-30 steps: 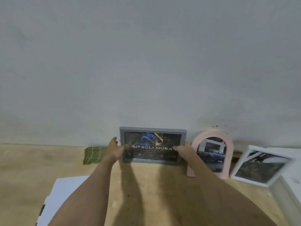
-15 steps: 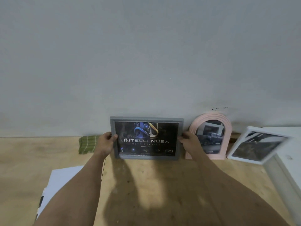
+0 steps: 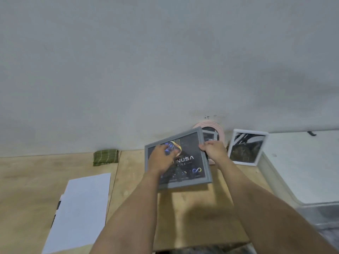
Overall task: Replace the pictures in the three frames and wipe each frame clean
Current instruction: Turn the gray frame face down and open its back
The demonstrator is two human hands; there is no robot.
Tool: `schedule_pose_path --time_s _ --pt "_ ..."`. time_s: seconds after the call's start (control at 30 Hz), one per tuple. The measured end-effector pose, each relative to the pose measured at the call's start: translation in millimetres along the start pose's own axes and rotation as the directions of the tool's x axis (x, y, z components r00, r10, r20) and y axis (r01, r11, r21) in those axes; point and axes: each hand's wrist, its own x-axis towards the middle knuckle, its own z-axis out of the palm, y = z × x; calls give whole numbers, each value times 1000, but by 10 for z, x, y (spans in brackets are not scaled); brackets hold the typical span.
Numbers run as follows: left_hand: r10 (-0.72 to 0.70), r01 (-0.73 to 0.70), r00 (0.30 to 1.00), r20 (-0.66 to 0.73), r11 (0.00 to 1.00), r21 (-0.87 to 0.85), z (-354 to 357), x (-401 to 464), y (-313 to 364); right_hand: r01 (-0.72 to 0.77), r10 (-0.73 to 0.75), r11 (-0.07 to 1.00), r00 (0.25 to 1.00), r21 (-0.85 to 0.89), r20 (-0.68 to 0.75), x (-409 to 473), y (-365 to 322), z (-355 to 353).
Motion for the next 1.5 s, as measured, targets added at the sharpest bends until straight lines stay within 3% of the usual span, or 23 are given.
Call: schedule_pose_path --time_s 0.13,0.3,0.47,0.57,0.73,0.83,0.9,1.0,1.17,1.4,1.5 --pt "163 -202 973 161 942 269 299 -569 685 -2 -7 994 997 -110 -83 -353 -160 -132" --pt "213 -192 977 -13 905 380 440 -962 966 34 -55 984 992 -177 -112 -803 -332 -142" --pt "-12 52 961 -278 989 137 173 -1114 735 107 -111 994 987 38 115 -1055 -407 25" --pt "-97 95 924 -369 995 -25 -179 -1143 435 38 -43 999 991 38 130 -1073 -244 35" --pt "-262 99 916 -303 881 -462 -752 -1140 -188 -274 275 959 961 68 -4 -158 1091 124" --pt "-369 176 899 -235 798 -577 -895 -1112 -513 -358 352 912 934 200 64 -708 862 128" --pt "-430 245 884 -182 760 -602 -877 -1097 -721 -357 358 907 933 221 37 -943 706 182" --pt "-516 378 853 -79 716 -587 -787 -1036 -1138 -368 374 921 927 127 -29 -784 853 321" --pt "-548 515 834 60 735 -442 -604 -900 -1818 -415 417 897 909 -150 -24 -515 1245 555" --pt "-631 607 776 -4 748 -271 -311 -710 -2364 -452 452 841 889 -297 -71 -556 1723 957" --pt "-623 613 782 -16 773 -165 -209 -720 -2467 -472 474 810 876 -349 -86 -627 1790 1048"
